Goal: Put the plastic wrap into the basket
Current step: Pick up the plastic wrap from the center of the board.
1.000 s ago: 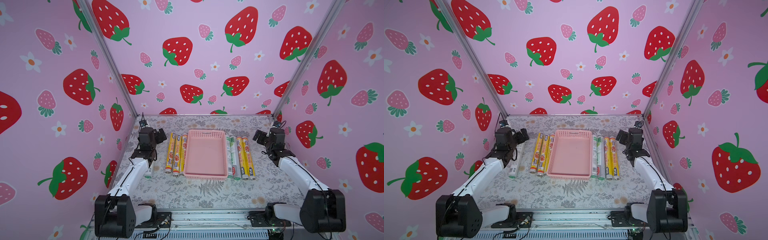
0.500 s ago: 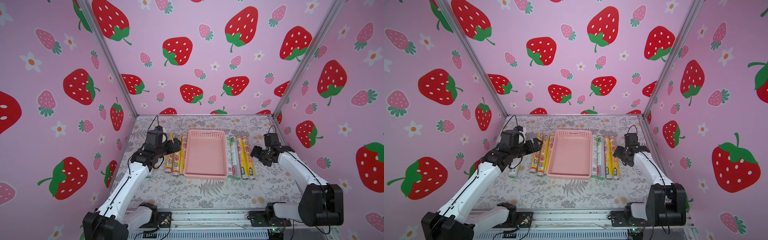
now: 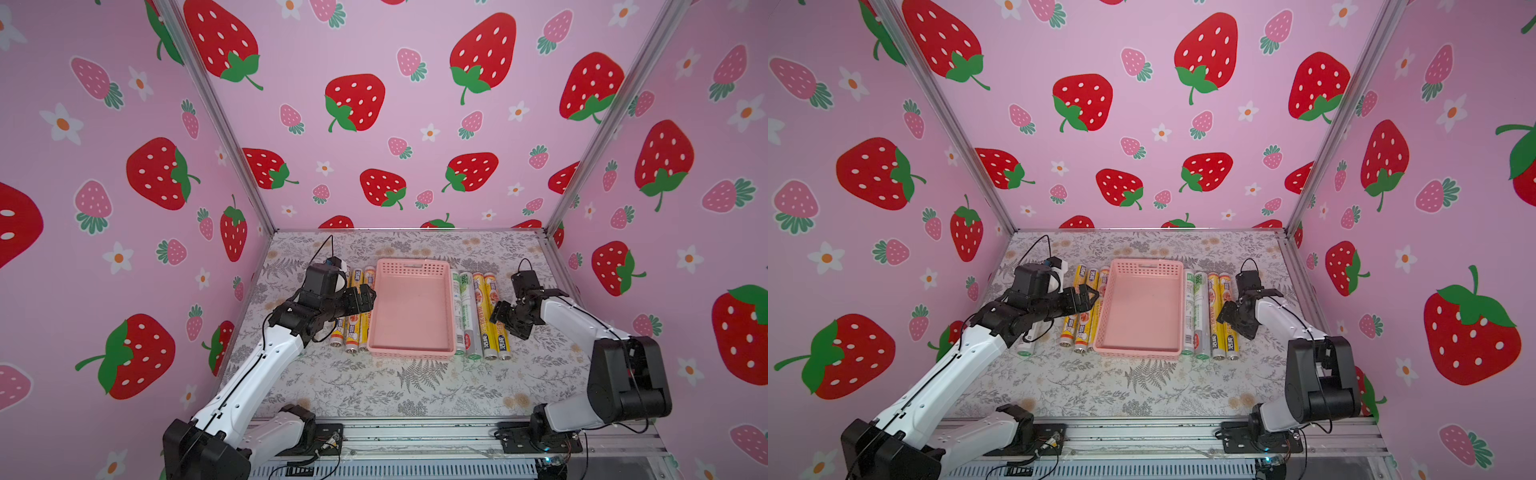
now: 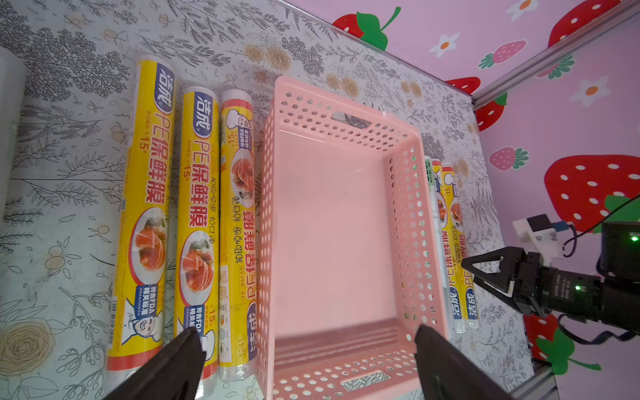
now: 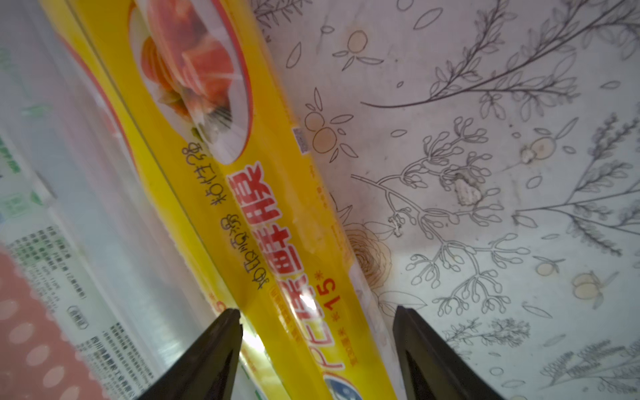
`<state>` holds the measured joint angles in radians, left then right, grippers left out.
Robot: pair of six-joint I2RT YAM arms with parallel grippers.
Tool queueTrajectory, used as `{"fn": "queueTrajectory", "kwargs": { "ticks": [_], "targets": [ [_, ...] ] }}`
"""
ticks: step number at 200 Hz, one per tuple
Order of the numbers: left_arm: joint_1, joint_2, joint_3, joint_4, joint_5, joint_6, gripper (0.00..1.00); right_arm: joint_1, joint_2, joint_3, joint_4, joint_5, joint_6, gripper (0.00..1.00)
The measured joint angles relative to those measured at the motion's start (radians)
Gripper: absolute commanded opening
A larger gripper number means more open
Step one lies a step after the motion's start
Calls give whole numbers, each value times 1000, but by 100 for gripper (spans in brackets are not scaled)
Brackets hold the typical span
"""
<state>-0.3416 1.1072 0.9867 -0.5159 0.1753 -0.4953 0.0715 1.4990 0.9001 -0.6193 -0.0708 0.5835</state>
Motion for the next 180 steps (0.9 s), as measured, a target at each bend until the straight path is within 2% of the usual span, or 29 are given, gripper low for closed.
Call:
{"fn": "queueTrajectory", "kwargs": {
  "ticks": [90,113,180],
  "targets": [
    [-17,19,13,-22,-7,2,100,-12,82,1,25,63,19,71],
    [-25,25,14,-28,-13,3,100,-19,121,13,26,70,17,68],
    [-61,18,25,-41,-69,1,100,-27,129,21,58,105,11,41]
  ]
}}
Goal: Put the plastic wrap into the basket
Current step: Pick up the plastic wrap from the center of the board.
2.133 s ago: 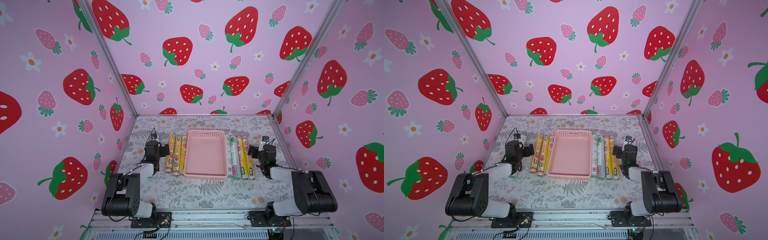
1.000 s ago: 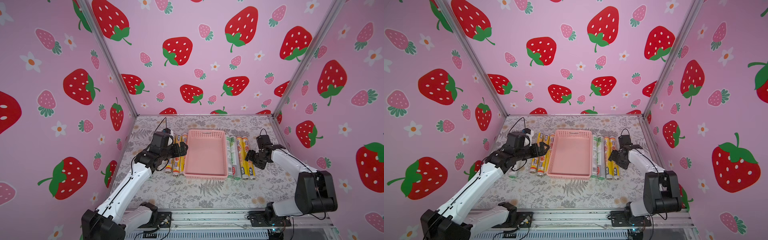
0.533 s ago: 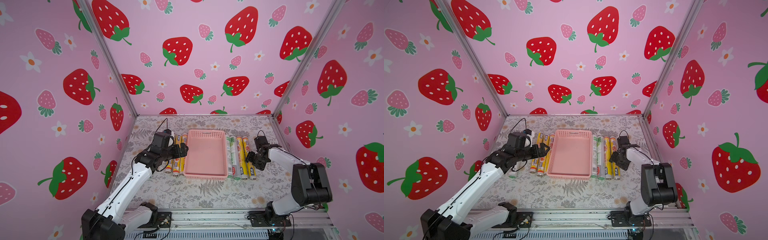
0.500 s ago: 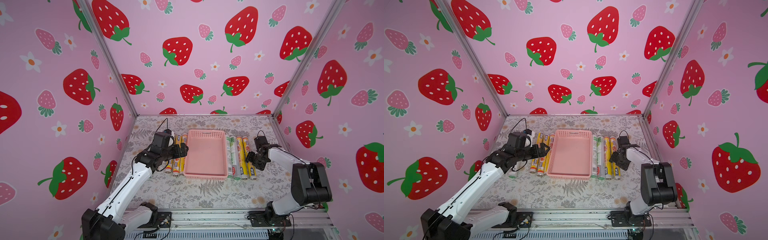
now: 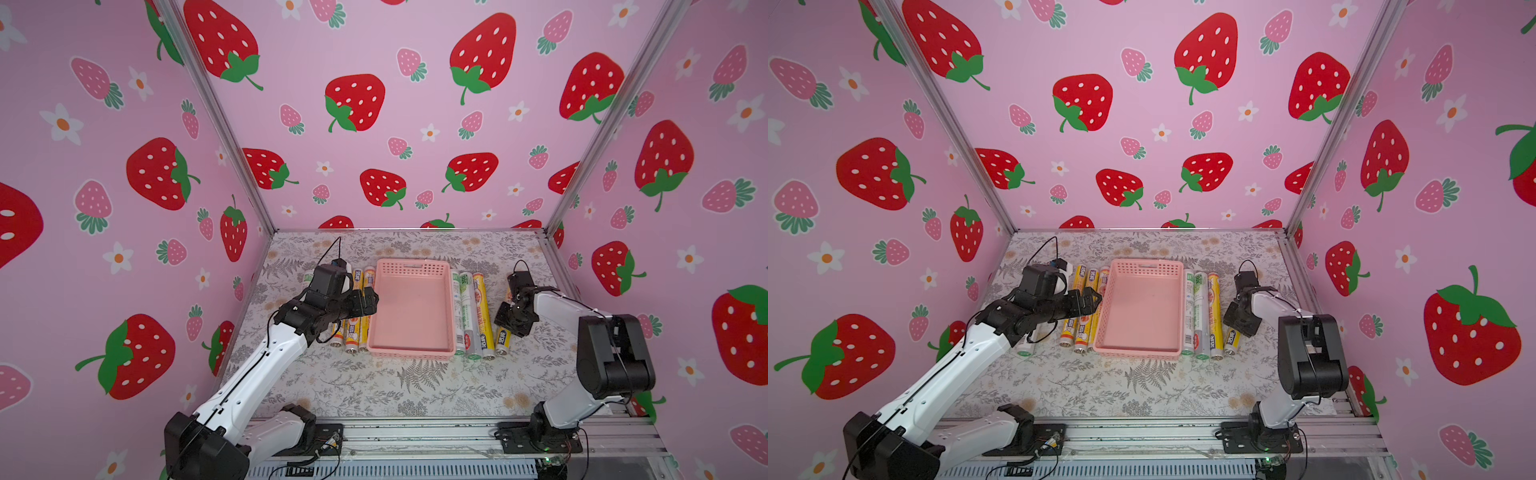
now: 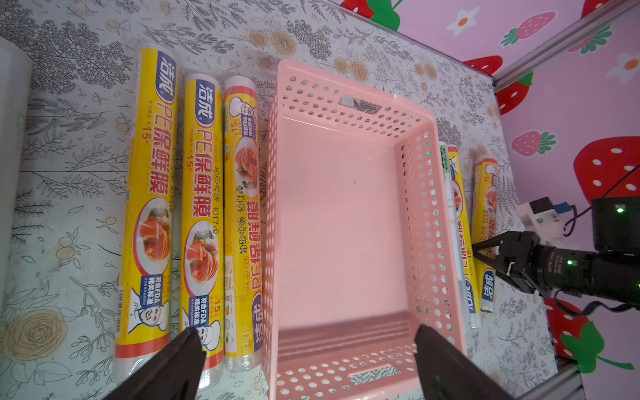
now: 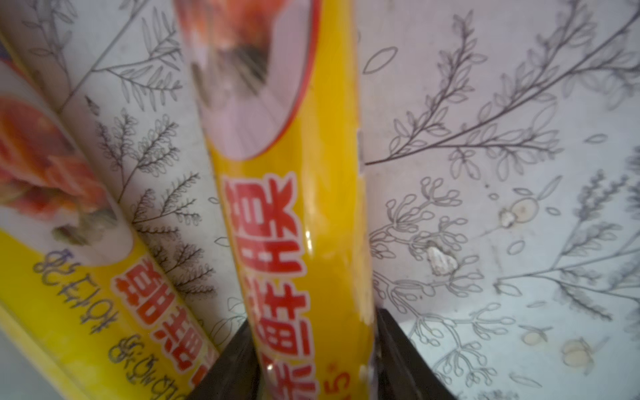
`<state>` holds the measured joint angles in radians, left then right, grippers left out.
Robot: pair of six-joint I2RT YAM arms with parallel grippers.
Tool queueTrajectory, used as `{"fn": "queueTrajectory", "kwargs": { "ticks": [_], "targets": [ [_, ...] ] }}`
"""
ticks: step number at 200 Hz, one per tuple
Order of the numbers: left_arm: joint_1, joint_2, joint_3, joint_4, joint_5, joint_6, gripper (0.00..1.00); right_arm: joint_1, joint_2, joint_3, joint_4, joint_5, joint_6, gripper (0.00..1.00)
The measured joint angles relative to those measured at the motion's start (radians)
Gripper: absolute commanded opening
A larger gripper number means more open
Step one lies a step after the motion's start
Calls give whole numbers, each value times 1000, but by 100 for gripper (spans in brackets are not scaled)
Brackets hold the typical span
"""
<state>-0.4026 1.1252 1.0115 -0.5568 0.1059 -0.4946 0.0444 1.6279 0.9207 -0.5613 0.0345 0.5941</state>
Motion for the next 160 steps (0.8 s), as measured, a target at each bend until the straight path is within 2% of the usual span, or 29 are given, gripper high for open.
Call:
{"fn": "queueTrajectory", "kwargs": {
  "ticks": [58,115,129,160],
  "targets": [
    [-42,-27,39,17,17,-25,100,-2,-181,-27,-6,34,-20,32],
    [-81,3,49,59,72,-56,100,15,-293,79,-130,11,-45,25],
    [-80,35,91,31,65,-38,100,56,-319,141,-166,8,-48,25],
    [-75,65,161,13,70,-12,100,270,-308,342,-232,16,-39,25]
  ]
}}
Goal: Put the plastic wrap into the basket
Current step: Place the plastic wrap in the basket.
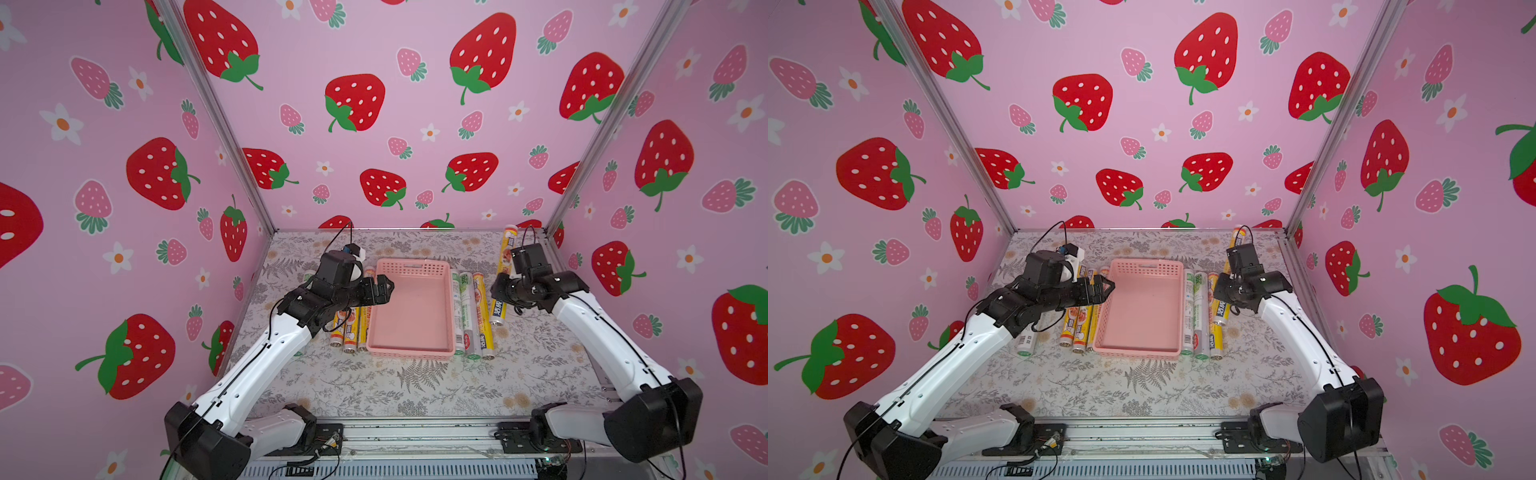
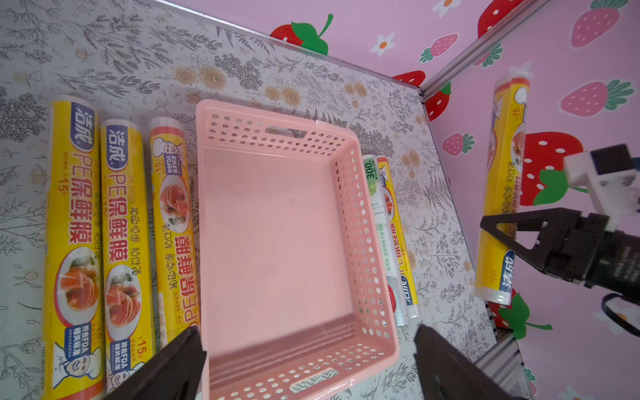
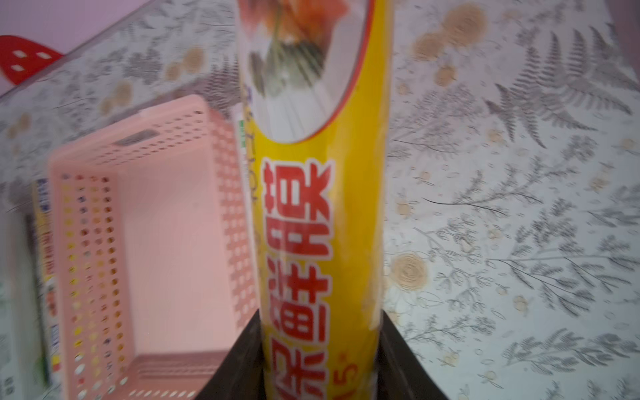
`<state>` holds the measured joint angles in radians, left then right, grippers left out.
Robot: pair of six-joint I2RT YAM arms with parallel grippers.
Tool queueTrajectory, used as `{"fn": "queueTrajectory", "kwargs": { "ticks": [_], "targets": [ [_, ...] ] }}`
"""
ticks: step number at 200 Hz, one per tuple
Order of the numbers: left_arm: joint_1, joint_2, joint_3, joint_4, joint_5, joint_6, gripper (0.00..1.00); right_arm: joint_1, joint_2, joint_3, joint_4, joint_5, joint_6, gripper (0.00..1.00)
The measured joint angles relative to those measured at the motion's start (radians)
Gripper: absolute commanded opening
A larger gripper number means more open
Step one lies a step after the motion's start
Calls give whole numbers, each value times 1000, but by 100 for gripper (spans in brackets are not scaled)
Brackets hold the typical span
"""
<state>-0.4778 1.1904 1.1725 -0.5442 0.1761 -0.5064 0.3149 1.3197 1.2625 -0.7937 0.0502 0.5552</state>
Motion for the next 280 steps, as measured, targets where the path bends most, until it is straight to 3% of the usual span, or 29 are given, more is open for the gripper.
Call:
{"fn": "queueTrajectory", "kwargs": {
  "ticks": [40,101,189,280],
  "targets": [
    [-7,-4,-52,43,60,-46,100,192,68,89,12,-15,71,25],
    [-9,-60,-143,47,36,-74,100,328,315,154,10,1,143,22],
    [-11,-24,-192,78,34,-76,100,418,328,77,29,70,305,22],
    [-13,5,-231,127,33,-85,100,439,403,74,29,97,316,22]
  ]
}}
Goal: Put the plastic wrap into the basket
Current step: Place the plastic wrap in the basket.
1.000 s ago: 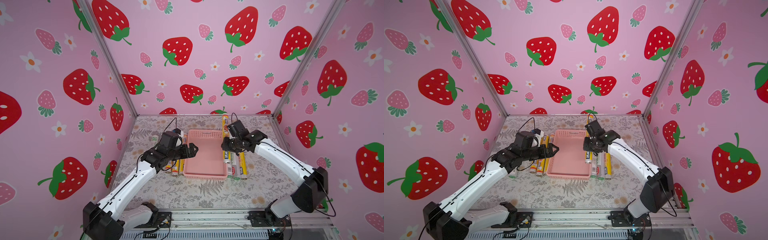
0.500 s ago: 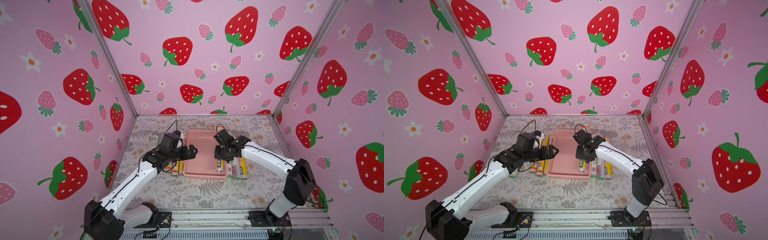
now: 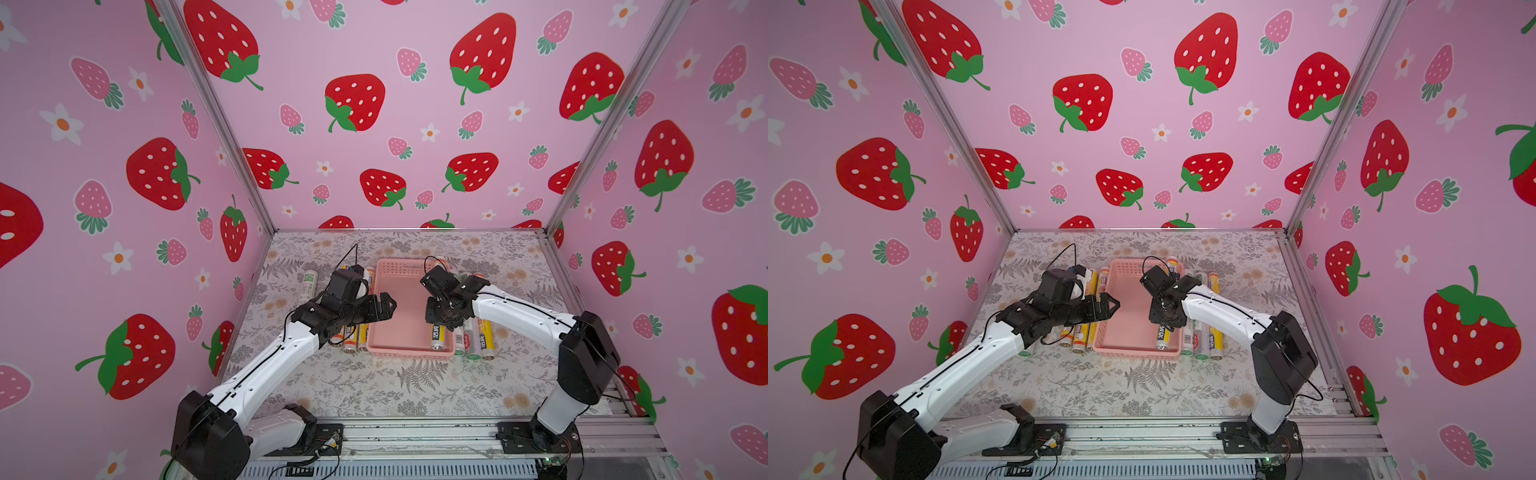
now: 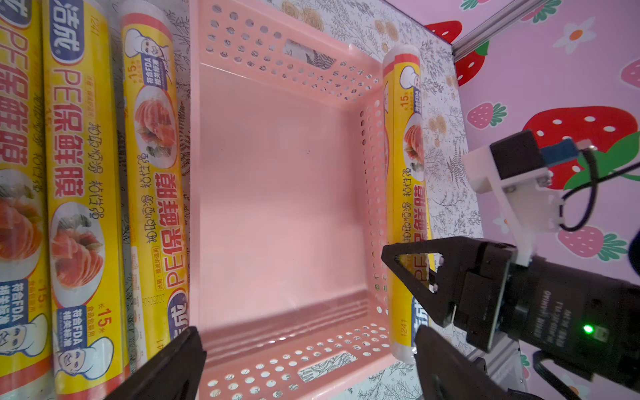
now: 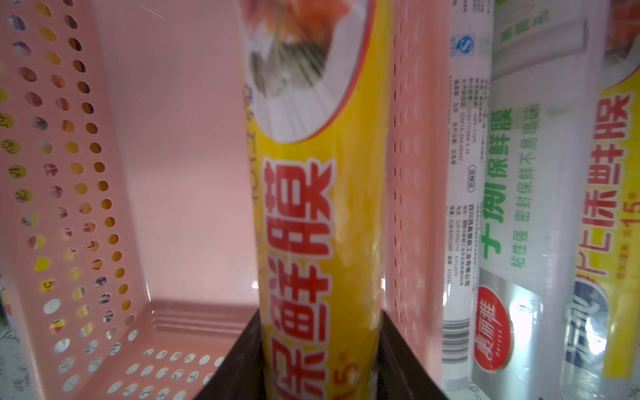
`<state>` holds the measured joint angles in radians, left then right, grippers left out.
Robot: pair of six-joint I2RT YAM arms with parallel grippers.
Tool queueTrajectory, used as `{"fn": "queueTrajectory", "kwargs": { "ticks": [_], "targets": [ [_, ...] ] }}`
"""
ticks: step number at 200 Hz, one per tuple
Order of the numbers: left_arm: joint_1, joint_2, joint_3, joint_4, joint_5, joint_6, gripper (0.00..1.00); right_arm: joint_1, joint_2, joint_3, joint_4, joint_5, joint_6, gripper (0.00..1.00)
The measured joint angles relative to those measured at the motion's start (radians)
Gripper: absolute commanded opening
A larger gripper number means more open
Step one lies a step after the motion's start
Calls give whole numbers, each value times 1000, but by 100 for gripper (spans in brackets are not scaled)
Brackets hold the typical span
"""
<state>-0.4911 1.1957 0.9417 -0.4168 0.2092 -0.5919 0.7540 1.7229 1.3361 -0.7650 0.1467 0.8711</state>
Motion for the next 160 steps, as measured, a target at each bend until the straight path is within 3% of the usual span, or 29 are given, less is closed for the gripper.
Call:
{"fn": "queueTrajectory", "kwargs": {
  "ticks": [89,160],
  "targets": [
    [-1,24,-14,17,-3,0,100,9,98,0,1,24,-4,26],
    [-3,11,-32,14,-22,0,99,9,138,0,1,45,-12,47]
  ]
}}
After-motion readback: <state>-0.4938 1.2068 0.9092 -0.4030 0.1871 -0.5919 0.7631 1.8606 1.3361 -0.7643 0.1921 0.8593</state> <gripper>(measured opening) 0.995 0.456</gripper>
